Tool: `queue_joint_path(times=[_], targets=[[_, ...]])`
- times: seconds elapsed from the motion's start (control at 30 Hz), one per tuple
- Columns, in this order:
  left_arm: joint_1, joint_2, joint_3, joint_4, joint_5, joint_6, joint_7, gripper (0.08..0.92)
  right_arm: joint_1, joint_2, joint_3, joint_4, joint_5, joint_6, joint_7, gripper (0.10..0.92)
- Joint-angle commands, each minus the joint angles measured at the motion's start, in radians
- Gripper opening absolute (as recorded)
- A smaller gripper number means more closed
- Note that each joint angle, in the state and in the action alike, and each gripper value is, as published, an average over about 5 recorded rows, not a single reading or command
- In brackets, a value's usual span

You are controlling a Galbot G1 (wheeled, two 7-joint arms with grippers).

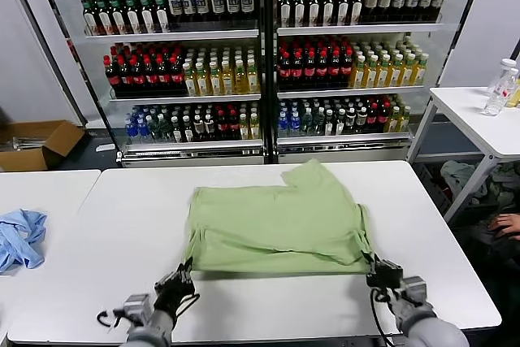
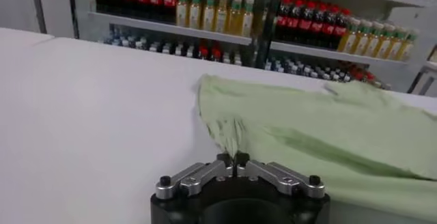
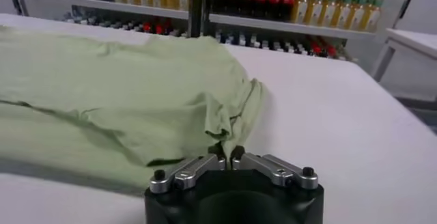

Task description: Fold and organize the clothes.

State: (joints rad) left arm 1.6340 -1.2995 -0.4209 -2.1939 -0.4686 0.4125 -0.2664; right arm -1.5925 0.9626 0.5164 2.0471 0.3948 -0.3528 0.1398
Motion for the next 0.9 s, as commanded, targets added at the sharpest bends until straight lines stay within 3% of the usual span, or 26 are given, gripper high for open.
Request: queue_joint_path(times=[0.03,0.17,0.37,0.73,0.9], targets=[[0.313,-0.022,-0.04,-0.234,0.123,0.049,-0.004,0.093,-0.211,0.027,0.128,0.155,-0.128,-0.007,-0.02,0.176],[0.302,-0.002,-0.091,-0.257,0.113,0.066,-0.012,0.174,-0.162,0.023,0.15,0.209,-0.07,0.003,-0.004,0.283],[0.058,0.053,-0.142,-0.171,0.042,0.069,-0.004,0.347,0.051,-0.032,0.119,0.166,0.073,-0.016,0.022,0.456],[-0.483,0.134,0.013,0.338,0.006,0.092,0.021,0.668,0.765,0.003,-0.266,-0.382,0.174,-0.069,0.054,0.769],[-0.654,0.149,0.102,0.548,-0.001,0.088,0.028,0.795,0.975,0.057,-0.417,-0.589,0.195,-0.074,0.066,0.82]])
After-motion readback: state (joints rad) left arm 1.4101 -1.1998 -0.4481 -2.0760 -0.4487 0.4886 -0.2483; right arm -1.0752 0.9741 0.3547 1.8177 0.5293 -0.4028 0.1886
